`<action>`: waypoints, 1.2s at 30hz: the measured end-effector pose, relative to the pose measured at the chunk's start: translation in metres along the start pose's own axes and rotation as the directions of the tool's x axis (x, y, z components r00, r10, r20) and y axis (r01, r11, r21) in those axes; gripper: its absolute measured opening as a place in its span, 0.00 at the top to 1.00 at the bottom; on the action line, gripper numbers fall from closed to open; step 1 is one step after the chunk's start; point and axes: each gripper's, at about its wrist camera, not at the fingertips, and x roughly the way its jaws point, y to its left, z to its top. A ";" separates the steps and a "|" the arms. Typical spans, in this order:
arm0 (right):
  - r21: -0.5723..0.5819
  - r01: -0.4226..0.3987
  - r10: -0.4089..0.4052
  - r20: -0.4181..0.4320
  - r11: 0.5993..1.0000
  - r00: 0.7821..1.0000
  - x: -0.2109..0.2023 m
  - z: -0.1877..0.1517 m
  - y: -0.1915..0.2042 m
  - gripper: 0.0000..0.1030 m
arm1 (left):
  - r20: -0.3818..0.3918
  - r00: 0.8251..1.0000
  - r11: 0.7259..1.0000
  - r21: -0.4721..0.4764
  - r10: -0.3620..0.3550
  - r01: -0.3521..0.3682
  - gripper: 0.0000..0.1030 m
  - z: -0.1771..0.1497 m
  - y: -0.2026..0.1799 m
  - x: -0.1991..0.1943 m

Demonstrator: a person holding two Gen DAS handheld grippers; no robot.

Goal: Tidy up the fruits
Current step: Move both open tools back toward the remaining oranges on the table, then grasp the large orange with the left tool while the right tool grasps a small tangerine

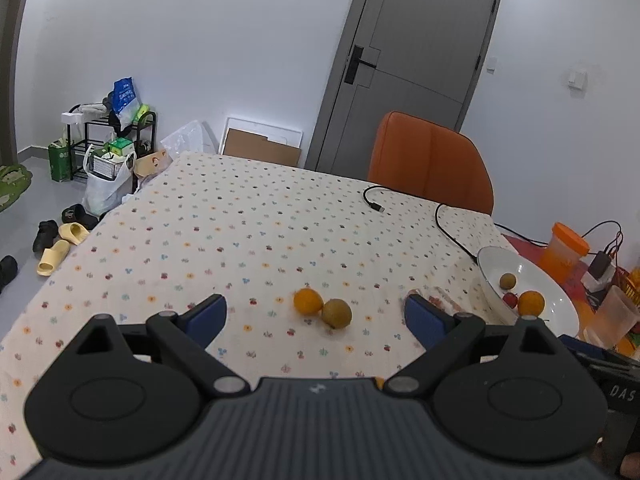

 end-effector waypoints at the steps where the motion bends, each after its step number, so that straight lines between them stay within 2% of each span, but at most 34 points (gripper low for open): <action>1: -0.006 -0.004 0.004 -0.004 1.000 1.000 0.001 -0.001 0.002 0.00 | -0.001 1.000 1.000 -0.005 0.003 -0.003 0.08 -0.002 0.001 0.000; 4: -0.018 -0.020 0.020 -0.012 1.000 1.000 0.004 -0.005 0.007 0.02 | -0.005 1.000 1.000 -0.007 0.005 -0.005 0.09 -0.008 0.001 -0.002; 14: -0.041 -0.076 0.073 -0.060 0.996 0.996 0.014 -0.014 0.019 0.25 | -0.029 1.000 1.000 -0.011 -0.006 0.005 0.14 -0.028 -0.006 0.005; 25: -0.059 -0.108 0.101 -0.115 0.992 0.988 0.025 -0.025 0.026 0.41 | -0.067 0.997 0.998 -0.035 -0.045 0.043 0.23 -0.046 -0.008 0.013; 30: -0.067 -0.124 0.114 -0.138 0.990 0.984 0.034 -0.028 0.034 0.43 | -0.074 0.996 0.997 -0.060 -0.045 0.041 0.27 -0.047 -0.001 0.013; 33: -0.067 -0.135 0.123 -0.155 0.989 0.980 0.040 -0.031 0.038 0.51 | -0.074 0.996 0.997 -0.061 -0.047 0.042 0.27 -0.048 0.000 0.012; 36: -0.055 -0.127 0.116 -0.173 0.990 0.978 0.047 -0.034 0.039 0.69 | -0.081 0.995 0.997 -0.058 -0.056 0.052 0.30 -0.048 -0.001 0.012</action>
